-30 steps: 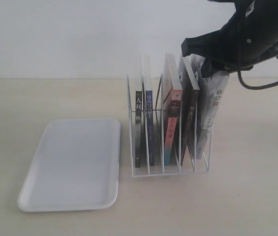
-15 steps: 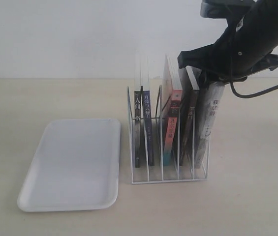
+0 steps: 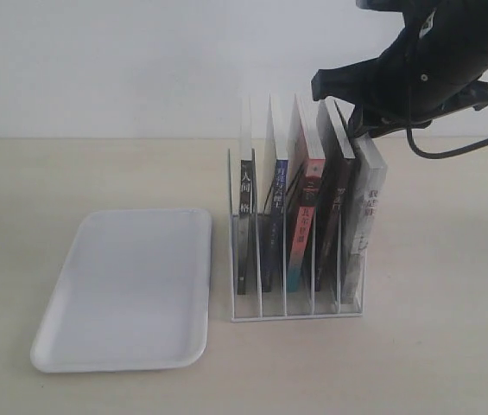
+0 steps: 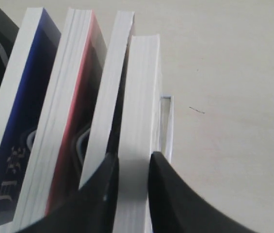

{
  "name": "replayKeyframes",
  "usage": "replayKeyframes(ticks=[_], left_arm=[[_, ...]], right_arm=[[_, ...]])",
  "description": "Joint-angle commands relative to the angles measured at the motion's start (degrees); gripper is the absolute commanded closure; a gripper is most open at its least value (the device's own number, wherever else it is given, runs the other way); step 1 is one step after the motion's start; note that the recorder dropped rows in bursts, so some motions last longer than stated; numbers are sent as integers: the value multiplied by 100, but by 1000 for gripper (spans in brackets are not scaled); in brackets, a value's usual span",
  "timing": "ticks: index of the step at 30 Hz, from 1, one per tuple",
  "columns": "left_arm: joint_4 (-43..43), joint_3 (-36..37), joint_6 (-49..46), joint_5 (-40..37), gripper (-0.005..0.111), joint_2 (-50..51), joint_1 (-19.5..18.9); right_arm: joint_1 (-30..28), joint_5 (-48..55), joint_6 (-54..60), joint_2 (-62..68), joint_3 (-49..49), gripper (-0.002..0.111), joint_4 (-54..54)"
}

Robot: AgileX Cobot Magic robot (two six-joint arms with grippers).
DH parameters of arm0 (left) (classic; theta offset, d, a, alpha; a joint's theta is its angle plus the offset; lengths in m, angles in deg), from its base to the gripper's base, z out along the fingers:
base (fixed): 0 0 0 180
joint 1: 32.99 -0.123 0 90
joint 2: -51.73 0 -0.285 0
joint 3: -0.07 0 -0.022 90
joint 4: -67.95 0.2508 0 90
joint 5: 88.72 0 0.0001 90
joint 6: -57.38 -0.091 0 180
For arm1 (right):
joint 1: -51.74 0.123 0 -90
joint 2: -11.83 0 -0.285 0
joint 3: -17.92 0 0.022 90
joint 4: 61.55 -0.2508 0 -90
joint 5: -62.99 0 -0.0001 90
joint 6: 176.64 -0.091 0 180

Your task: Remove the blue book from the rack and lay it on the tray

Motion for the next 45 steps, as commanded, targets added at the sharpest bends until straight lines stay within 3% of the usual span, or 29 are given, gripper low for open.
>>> replayKeyframes(ticks=[1, 24, 26, 29, 45], left_arm=[[0, 20, 38, 30, 103, -18, -13], [0, 20, 38, 30, 103, -18, -13], [0, 20, 38, 30, 103, -18, -13], [0, 20, 38, 30, 103, -18, -13], [0, 20, 38, 30, 103, -18, -13]], right_arm=[[-5, 117, -9, -54, -24, 88, -2], [-5, 116, -54, 66, -24, 88, -2], [-5, 116, -54, 66, -24, 91, -2], [-5, 116, -54, 66, -24, 109, 26], [-5, 93, -77, -432, -24, 108, 69]])
